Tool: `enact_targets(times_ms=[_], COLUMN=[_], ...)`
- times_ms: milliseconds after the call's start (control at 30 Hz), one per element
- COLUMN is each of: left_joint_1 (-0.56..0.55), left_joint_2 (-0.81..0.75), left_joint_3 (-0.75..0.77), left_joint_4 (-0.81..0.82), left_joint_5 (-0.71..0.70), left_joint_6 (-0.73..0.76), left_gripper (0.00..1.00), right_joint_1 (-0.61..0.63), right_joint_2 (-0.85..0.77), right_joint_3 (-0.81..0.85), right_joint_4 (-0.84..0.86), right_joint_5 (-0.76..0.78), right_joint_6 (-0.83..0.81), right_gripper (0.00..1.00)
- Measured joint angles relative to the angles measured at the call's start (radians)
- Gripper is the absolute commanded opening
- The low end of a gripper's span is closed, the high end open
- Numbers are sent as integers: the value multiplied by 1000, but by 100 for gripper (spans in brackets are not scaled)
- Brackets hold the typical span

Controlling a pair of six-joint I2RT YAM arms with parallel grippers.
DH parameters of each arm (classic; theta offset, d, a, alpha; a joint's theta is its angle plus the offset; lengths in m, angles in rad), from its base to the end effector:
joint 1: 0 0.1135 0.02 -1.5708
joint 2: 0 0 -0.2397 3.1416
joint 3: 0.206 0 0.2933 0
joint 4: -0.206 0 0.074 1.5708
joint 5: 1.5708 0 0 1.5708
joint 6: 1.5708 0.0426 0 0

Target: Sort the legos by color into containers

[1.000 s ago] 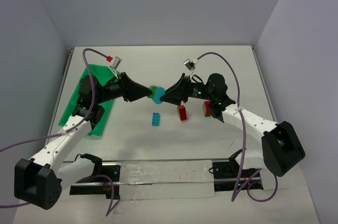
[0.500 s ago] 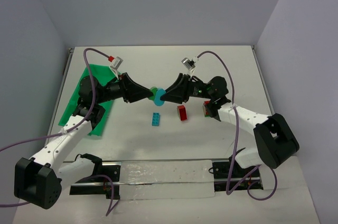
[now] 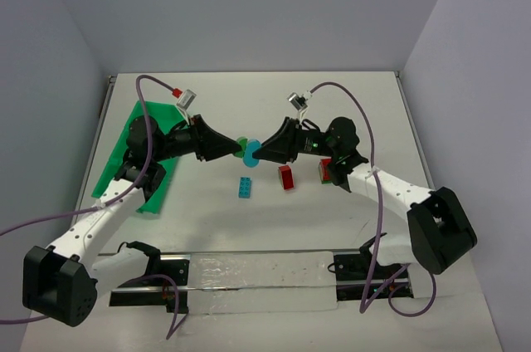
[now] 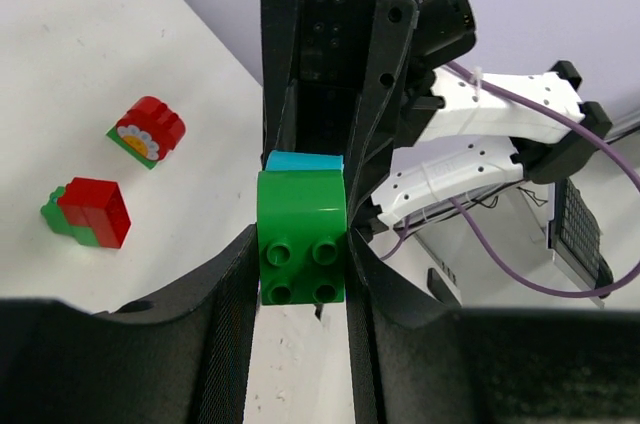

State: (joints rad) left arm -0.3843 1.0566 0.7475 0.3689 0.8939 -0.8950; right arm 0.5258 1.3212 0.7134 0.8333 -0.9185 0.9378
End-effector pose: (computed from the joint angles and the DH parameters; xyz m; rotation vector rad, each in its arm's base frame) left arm 0.2604 -0.1411 0.2980 0.3841 1.7557 -1.6310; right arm 0.2668 0.1939 0.2534 -0.5868 1.6098 1.7567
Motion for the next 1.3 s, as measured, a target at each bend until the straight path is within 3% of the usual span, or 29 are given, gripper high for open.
enact_targets(times_ms=[167, 367, 633, 933, 1100, 1300], left_joint_1=[13, 61, 105, 154, 240, 315], left_joint_2=[-19, -53, -6, 354, 494, 620], left_joint_3=[62, 158, 363, 600, 670, 742], left_joint_4=[-132, -294, -696, -1017, -1084, -1082], left_joint_5=[-45, -140, -564, -1129, -1267, -1324], left_joint_6=[71, 151, 256, 208, 198, 202], left_gripper=[0, 0, 0, 0, 0, 0], right_joint_1=[-17, -54, -54, -54, -54, -54], right_joint_2=[-56, -176, -300, -351, -370, -370], right_joint_3=[-15, -24, -13, -13, -14, -14], right_joint_4=[-152, -458, -807, -921, -950, -954], right_joint_5=[45, 166, 473, 617, 651, 666], right_joint_6=[-109, -276, -432, -463, -471, -476], right_gripper=[0, 0, 0, 0, 0, 1])
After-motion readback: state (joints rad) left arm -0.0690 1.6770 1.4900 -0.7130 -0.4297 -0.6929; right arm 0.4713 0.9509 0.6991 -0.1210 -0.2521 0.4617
